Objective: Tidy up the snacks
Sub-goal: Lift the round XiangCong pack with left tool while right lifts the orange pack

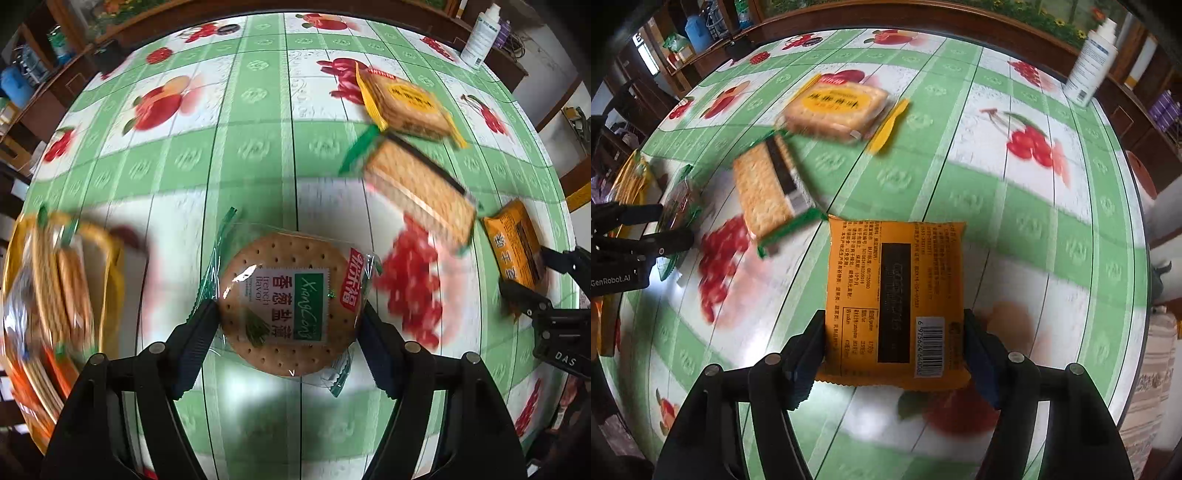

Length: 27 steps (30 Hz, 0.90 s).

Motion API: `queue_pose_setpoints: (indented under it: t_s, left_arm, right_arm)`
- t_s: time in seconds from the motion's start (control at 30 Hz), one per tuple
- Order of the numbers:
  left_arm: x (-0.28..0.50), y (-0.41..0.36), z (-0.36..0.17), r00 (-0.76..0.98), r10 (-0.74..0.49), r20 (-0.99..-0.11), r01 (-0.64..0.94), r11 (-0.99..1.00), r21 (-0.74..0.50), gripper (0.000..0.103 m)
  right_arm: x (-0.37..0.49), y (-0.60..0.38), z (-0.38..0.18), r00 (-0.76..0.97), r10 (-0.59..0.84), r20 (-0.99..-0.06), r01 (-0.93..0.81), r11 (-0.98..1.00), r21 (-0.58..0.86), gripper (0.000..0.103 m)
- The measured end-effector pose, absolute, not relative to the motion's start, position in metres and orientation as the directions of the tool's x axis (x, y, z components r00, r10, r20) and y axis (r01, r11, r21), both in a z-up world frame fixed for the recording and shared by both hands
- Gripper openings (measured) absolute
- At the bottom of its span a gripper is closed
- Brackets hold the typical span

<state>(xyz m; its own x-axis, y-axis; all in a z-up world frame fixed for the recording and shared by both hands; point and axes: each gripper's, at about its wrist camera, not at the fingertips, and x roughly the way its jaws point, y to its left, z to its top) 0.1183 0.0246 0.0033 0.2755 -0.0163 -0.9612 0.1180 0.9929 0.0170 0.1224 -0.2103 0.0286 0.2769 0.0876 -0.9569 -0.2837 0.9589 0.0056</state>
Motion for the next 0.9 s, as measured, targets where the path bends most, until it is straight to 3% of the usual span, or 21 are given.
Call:
queue_pose_setpoints:
  t_s: [0.7, 0.73, 0.8, 0.9]
  left_arm:
    - [0.015, 0.034, 0.032, 0.408, -0.026, -0.912, 0.096, 0.995, 0.015, 0.072]
    - [0.01, 0.035, 0.036, 0.417, -0.03, -0.908, 0.104, 0.994, 0.015, 0.069]
    - [0.005, 0.035, 0.04, 0.42, -0.047, -0.906, 0.121, 0.993, 0.004, 0.043]
    - [0.002, 0.038, 0.041, 0.411, -0.044, -0.91, 0.128, 0.992, 0.01, 0.043]
  right_arm:
    - [0.013, -0.177, 0.042, 0.289, 0.155, -0.945, -0.201, 0.975, 0.098, 0.071]
    - [0.011, -0.175, 0.044, 0.289, 0.16, -0.944, -0.204, 0.974, 0.102, 0.071]
    - [0.008, -0.17, 0.049, 0.291, 0.166, -0.942, -0.207, 0.972, 0.107, 0.071]
    - [0.003, -0.16, 0.054, 0.292, 0.176, -0.94, -0.217, 0.97, 0.114, 0.071]
